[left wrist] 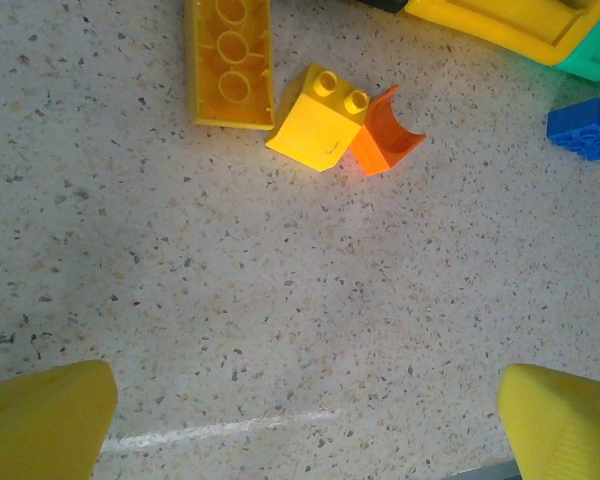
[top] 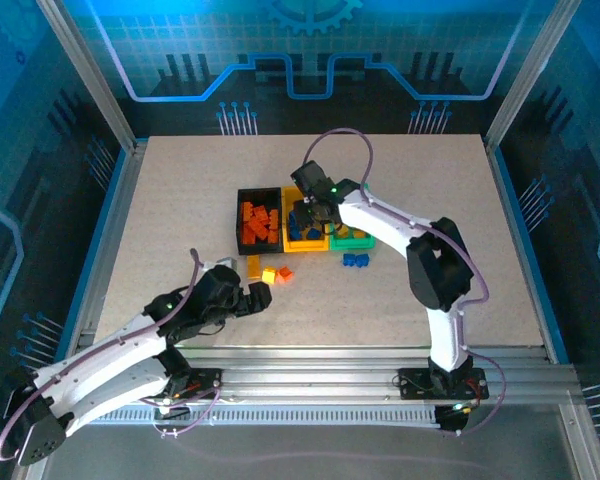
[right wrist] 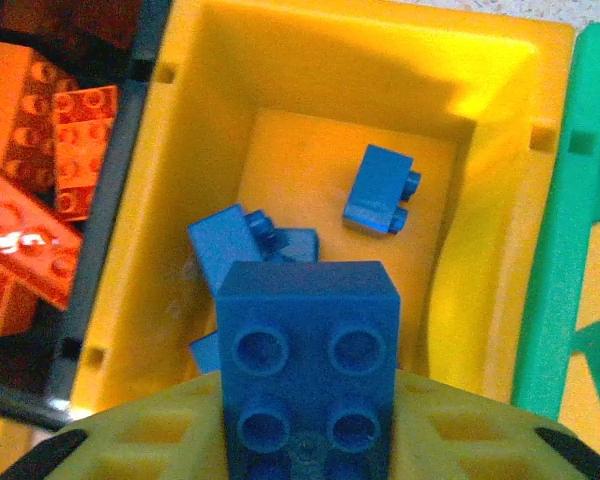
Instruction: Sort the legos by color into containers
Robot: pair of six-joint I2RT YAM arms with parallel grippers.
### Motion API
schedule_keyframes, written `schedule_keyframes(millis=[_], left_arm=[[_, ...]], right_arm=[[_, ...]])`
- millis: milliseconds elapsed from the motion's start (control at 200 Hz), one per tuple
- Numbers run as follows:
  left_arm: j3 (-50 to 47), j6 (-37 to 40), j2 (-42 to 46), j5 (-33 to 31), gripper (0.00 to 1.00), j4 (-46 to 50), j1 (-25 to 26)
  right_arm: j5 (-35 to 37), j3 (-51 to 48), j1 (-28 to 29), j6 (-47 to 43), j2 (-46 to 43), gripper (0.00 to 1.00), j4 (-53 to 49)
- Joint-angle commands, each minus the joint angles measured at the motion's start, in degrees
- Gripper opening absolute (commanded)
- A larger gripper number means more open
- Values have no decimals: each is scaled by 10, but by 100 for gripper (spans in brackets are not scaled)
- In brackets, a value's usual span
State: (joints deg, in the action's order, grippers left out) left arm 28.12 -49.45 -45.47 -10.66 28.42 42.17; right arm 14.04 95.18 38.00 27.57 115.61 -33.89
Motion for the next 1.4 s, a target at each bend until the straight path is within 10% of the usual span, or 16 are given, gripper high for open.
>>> schedule_keyframes(millis=[0,410,580,770,1396], left_arm=[[0,-2,7,-4,99,22,0],[37,45,-39,-8,99,10,1],[108,97,-186,-19,73,7,1],[158,124,-298,-110,67,-14,-5],[136,179,-405,-180,65,-174,-71]], right_arm=[[16,43,-2,15,11,50,-28],[-8,-91,-1,21,-152,60,28],[-13,-199,-4,33,-235,60,44],[-17,-279,-16,46,-301,60,57],[-41,-333,-47,44,-359,60,68]])
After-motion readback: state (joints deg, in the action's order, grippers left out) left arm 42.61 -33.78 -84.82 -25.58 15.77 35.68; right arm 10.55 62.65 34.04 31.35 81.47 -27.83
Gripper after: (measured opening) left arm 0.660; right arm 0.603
